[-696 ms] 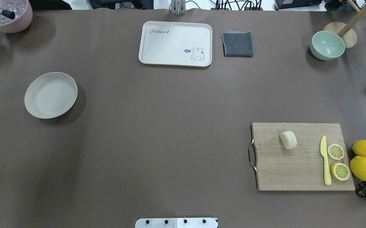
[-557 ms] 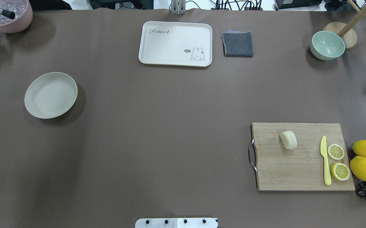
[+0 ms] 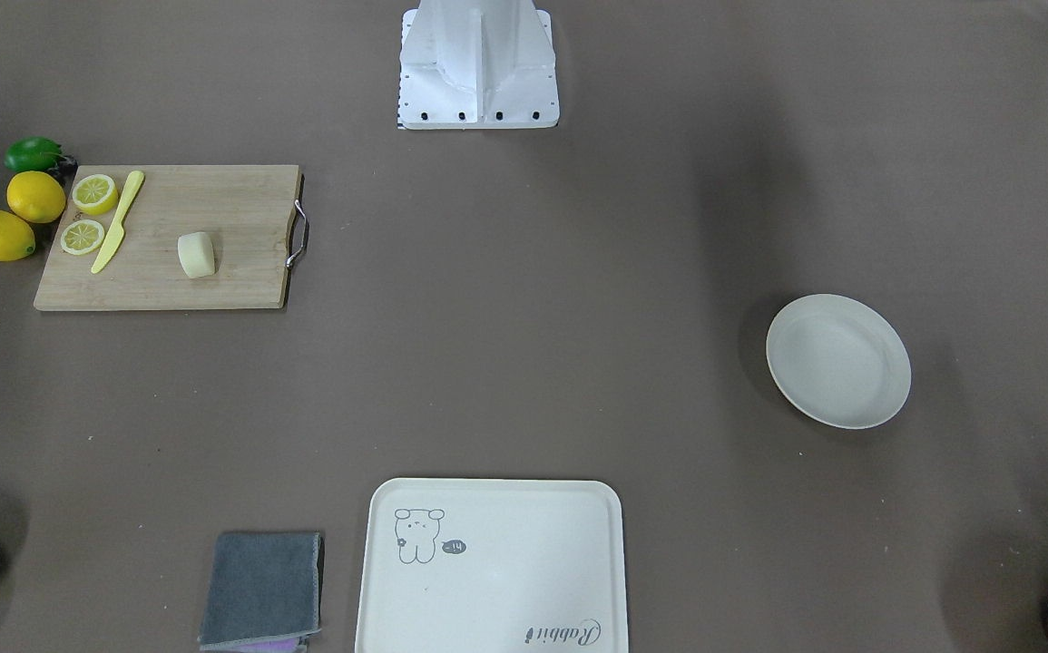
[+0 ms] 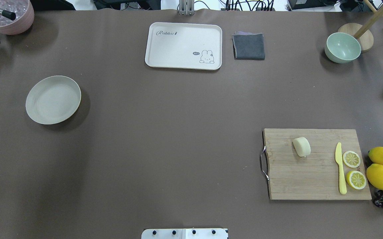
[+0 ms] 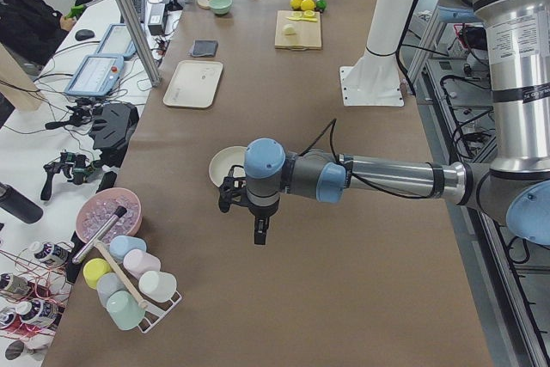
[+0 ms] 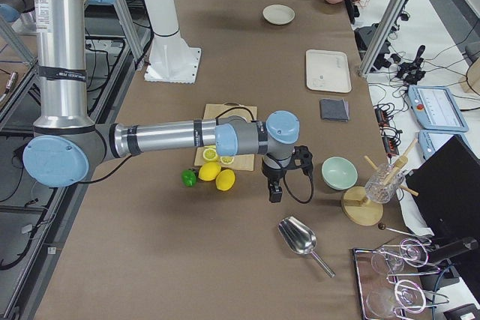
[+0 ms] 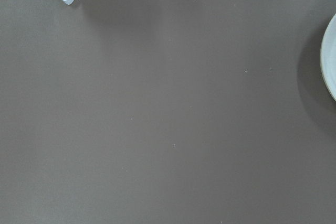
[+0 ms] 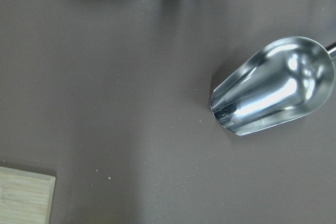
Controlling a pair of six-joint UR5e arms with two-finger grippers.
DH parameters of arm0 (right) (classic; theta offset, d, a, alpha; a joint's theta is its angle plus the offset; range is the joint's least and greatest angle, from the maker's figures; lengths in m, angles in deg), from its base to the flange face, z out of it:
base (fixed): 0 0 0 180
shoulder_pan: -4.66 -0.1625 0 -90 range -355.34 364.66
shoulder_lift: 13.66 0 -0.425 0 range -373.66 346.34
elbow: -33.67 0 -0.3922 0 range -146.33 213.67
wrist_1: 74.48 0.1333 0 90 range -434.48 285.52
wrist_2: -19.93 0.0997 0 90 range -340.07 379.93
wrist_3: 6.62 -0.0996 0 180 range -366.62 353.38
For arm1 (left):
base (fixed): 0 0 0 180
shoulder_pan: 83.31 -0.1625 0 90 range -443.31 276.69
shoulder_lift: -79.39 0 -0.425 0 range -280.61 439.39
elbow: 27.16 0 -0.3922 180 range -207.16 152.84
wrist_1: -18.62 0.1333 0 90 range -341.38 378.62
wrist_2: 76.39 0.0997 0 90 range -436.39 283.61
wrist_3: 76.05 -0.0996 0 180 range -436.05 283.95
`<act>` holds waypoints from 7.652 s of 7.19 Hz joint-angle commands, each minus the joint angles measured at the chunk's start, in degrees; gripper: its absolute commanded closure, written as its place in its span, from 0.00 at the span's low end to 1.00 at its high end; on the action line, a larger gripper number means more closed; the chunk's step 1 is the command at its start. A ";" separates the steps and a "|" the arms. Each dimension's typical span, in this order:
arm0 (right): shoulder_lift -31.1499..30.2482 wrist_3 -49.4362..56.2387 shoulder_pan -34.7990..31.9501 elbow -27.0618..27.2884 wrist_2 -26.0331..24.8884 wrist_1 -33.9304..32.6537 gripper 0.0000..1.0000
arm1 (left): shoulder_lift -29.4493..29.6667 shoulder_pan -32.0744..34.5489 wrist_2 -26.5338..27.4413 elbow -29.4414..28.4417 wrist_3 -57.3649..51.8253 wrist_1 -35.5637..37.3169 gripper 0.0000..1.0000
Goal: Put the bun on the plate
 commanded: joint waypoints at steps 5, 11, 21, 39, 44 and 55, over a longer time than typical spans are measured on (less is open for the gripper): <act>-1.35 -0.07 0.19 1.94 0.10 0.05 0.00 | -0.16 -0.16 0.13 -0.40 0.38 -0.80 0.02; -3.12 -0.16 0.19 4.14 0.28 0.14 0.00 | 0.11 -0.24 0.13 -0.58 0.47 -0.89 0.02; -4.17 -0.51 0.72 4.94 2.03 0.05 0.00 | 16.95 -17.17 2.39 -21.10 26.87 -24.64 0.03; -1.20 -34.55 25.89 18.99 -2.41 9.45 0.00 | 40.58 -44.24 16.43 -14.38 77.88 -22.30 1.00; 2.76 -43.14 41.06 16.46 -11.06 9.89 0.00 | 46.86 -55.26 27.28 -17.71 84.15 -21.46 1.00; 5.85 -42.43 45.10 10.03 -13.26 9.98 0.49 | 46.16 -55.79 27.20 -16.40 84.06 -21.64 0.03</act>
